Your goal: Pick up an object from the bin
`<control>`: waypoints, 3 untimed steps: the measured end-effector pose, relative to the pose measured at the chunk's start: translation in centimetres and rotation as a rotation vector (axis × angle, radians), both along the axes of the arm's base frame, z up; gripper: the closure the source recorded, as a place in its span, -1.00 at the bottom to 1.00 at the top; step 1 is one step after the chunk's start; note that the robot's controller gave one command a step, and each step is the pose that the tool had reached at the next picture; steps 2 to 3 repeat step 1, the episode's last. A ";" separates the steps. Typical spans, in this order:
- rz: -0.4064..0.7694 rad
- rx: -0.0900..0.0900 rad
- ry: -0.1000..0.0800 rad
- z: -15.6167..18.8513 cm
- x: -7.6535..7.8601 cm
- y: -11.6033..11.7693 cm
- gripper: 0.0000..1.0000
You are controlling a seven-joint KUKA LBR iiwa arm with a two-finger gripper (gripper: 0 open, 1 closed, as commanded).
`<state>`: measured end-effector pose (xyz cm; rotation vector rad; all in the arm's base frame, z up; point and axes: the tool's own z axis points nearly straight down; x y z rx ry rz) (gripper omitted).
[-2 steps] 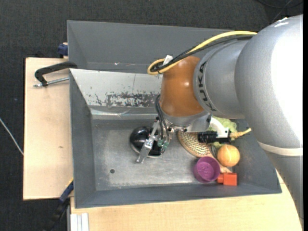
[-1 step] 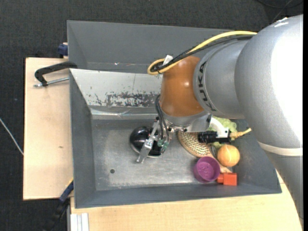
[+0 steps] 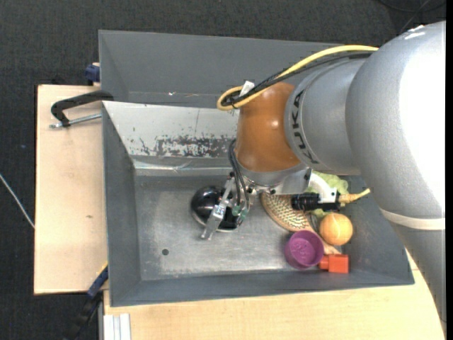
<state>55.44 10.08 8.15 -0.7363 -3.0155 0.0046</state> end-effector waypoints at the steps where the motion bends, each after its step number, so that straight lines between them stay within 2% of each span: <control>1: -0.001 -0.002 -0.008 0.8 -0.2 0.0 1.00; 3: -0.001 -0.002 -0.008 0.8 -0.2 0.0 1.00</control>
Offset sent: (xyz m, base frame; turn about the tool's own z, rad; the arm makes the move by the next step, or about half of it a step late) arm -0.0001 -0.0002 0.0294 -0.0002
